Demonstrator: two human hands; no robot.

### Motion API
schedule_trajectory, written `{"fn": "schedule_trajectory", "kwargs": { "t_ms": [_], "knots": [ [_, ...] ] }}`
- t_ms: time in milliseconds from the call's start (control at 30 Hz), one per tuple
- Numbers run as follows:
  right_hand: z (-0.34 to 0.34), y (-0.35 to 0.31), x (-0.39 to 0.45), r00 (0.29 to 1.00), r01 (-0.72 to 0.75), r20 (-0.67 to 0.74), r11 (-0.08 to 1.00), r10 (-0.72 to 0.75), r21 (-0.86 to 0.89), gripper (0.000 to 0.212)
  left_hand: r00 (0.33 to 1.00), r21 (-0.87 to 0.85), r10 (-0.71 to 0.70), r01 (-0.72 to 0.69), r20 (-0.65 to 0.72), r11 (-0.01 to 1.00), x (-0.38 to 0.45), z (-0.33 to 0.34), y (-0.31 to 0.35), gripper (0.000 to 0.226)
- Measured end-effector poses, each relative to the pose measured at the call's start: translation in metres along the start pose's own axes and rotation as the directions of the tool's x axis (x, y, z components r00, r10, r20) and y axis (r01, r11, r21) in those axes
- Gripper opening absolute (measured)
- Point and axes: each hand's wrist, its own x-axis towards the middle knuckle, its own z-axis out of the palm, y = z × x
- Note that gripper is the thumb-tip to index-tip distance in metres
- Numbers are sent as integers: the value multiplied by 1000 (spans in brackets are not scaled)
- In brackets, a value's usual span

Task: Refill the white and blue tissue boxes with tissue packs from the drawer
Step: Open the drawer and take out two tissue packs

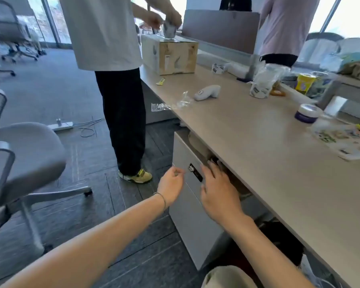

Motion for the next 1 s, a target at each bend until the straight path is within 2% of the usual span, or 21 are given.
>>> {"fn": "schedule_trajectory", "kwargs": {
  "t_ms": [67, 133, 200, 400, 633, 767, 1000],
  "knots": [
    [3, 9, 12, 994, -107, 12, 994, 106, 17, 61, 994, -14, -105, 105, 11, 994, 11, 11, -5, 22],
    [5, 20, 20, 980, -191, 81, 978, 184, 84, 65, 985, 10, -169, 169, 41, 986, 18, 21, -5, 26],
    [9, 25, 23, 975, -200, 132, 966, 180, 163, 70, 982, -13, -182, 183, 60, 983, 27, 28, -4, 31],
    [15, 34, 27, 968, -217, 175, 953, 181, 214, 66, 994, -81, -106, 106, -3, 991, 45, 46, -3, 31],
    [6, 30, 24, 961, -250, 188, 929, 204, 271, 65, 996, -22, -28, 27, -85, 999, 50, 50, -15, 32],
    [9, 31, 24, 969, -234, 120, 959, 217, 159, 67, 991, -61, -39, 32, -129, 998, 46, 51, -12, 34],
    [15, 35, 26, 970, -218, 136, 969, 203, 115, 64, 987, -108, -53, 37, -152, 993, 36, 46, -10, 34]
  ]
}}
